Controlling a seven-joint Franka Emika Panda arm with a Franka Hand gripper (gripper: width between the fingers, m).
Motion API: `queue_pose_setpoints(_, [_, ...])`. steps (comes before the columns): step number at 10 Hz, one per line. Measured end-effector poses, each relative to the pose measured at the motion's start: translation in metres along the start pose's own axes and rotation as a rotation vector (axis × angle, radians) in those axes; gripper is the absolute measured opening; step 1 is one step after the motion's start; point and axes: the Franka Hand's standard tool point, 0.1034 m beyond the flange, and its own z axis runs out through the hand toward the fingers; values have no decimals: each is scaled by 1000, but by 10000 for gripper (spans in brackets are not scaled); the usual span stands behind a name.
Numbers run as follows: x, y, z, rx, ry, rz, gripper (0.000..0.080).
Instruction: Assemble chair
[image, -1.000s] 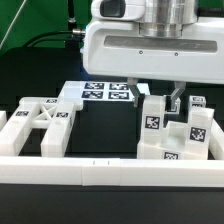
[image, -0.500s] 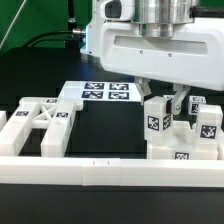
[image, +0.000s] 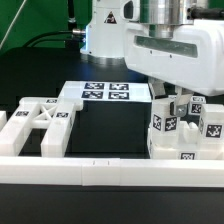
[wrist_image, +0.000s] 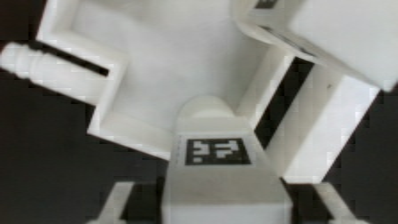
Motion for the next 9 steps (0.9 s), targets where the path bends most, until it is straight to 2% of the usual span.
queue_pose_setpoints(2, [0, 1, 0, -4, -2, -73, 295])
queue_pose_setpoints(3, [2, 0, -1, -5, -3, -118, 520])
queue_pose_setpoints(4, [3, 0, -1, -5, -1, -189, 618])
queue_pose_setpoints(9, [4, 0, -2, -2, 2, -646, 649])
